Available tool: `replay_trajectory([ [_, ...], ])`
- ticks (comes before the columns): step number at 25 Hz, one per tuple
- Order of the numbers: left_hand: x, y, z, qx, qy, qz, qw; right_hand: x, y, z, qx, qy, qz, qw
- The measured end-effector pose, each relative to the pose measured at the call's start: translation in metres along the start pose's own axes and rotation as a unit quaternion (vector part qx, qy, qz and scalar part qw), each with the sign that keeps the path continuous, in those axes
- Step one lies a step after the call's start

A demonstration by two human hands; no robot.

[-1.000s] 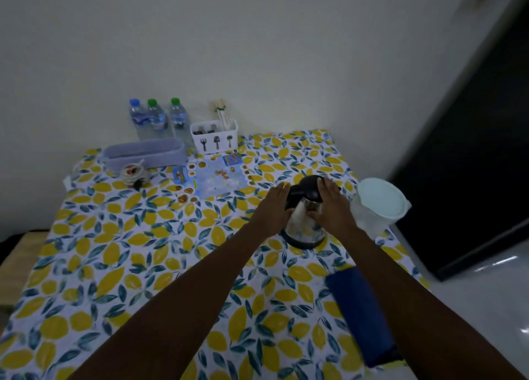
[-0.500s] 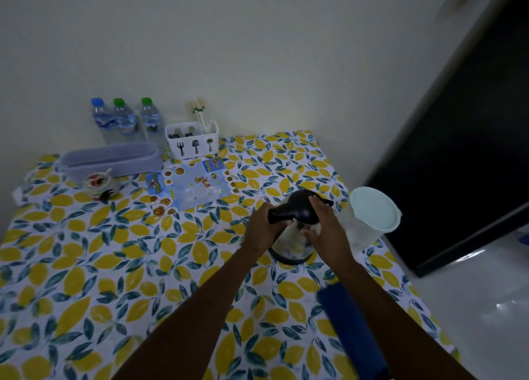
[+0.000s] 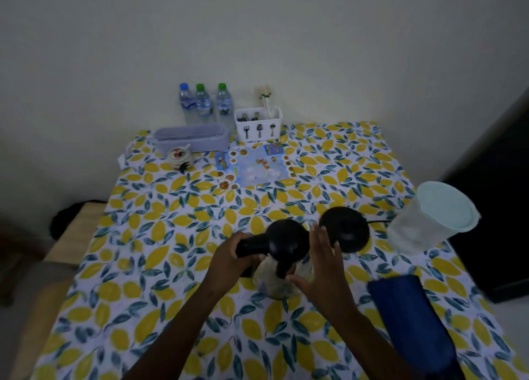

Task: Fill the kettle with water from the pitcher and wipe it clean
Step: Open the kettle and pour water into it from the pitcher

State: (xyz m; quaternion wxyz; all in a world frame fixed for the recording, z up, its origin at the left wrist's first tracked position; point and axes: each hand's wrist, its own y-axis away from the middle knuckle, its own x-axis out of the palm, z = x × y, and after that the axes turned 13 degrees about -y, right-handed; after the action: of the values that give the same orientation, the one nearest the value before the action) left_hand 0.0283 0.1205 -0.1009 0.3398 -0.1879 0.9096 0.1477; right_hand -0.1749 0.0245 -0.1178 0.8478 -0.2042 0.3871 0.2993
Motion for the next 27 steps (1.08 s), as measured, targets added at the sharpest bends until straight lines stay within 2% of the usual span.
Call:
replay_trajectory([
  [2,-0.005,0.011,0.014,-0.017,0.007,0.006,1.000,0.013,0.007,-0.004,-0.004,0.029,0.011,1.000],
  [5,-0.005,0.019,0.030,0.003,0.015,0.023,1.000,0.026,0.015,-0.012,-0.009,0.027,0.053,0.998],
  [9,-0.001,0.027,0.035,0.016,0.019,-0.005,1.000,0.033,0.027,-0.015,0.014,0.044,0.064,0.997],
  [11,0.004,0.029,0.017,0.056,-0.027,-0.034,0.997,0.033,0.029,-0.010,0.022,0.061,0.057,0.996],
  [13,0.017,0.028,-0.005,0.094,-0.135,-0.057,0.985,0.034,0.029,-0.007,0.032,0.047,0.055,0.997],
  [16,0.037,0.028,-0.026,0.069,-0.240,-0.088,0.964,0.040,0.030,-0.009,0.039,0.040,0.046,0.997],
  [19,0.047,0.026,-0.028,0.061,-0.261,-0.132,0.954,0.042,0.031,-0.011,0.043,0.044,0.044,0.997],
  [21,0.043,0.026,-0.037,0.071,-0.200,-0.158,0.964,0.041,0.031,-0.008,0.044,0.023,0.033,0.998],
  [23,0.031,0.030,-0.044,0.052,-0.051,-0.177,0.982,0.042,0.032,-0.008,0.043,0.006,0.021,0.999],
  [25,0.019,0.034,-0.034,0.013,0.098,-0.188,0.977,0.043,0.033,-0.008,0.028,0.012,0.012,0.999],
  [27,0.008,0.041,-0.013,-0.029,0.191,-0.175,0.966,0.042,0.032,-0.009,0.024,0.003,0.008,1.000],
])
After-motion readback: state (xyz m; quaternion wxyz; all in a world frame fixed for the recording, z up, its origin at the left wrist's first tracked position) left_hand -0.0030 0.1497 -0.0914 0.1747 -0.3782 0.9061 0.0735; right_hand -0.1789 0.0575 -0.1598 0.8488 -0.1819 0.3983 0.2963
